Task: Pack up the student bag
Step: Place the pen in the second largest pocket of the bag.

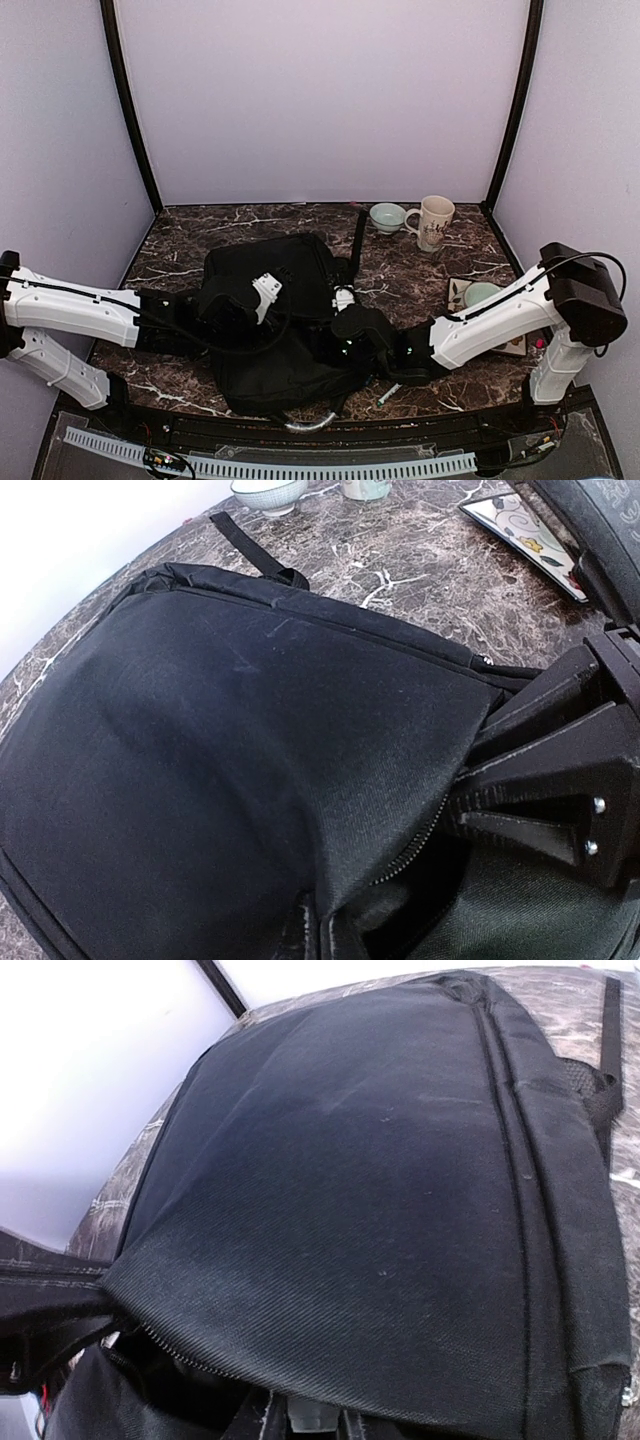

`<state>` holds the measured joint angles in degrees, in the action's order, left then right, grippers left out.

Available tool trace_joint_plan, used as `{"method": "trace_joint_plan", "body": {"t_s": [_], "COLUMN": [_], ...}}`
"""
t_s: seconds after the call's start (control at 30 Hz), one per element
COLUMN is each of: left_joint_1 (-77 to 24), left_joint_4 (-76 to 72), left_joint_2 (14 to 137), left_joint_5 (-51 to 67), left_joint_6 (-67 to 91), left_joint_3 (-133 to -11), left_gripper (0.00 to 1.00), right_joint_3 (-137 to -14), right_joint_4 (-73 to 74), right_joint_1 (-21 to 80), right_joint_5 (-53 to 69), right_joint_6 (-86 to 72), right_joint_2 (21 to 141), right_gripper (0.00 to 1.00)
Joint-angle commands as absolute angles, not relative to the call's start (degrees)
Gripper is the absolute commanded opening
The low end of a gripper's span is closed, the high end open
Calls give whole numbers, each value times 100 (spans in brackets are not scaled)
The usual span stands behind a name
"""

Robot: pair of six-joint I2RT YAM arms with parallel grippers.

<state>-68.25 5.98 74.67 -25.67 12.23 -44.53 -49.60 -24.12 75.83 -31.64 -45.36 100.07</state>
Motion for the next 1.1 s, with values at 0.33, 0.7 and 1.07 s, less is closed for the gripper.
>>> {"method": "trace_joint_plan", "body": {"t_s": [0.33,0.7,1.07], "left_joint_1": [-6952,-6952,-6952], "left_joint_4": [-215,-369,-501], "left_joint_2": [7525,7876,7698], "left_joint_5": [-2728,-2868,-2521], "left_joint_6": [1402,1358,1328], "left_joint_3": [-4112,-4151,-4099], "left_gripper": [0,0,0], "right_joint_3": [-4739,-4742,-5143], "right_joint_4": [-2124,-1181,-1602], "right_joint_1": [7840,8491,8348], "right_joint_5": [-2156,-2811,-2988], "right_joint_6": [-3694,-3581,-3515], "right_joint_2": [9182,8543,9348], "right_gripper": [48,55,32]}}
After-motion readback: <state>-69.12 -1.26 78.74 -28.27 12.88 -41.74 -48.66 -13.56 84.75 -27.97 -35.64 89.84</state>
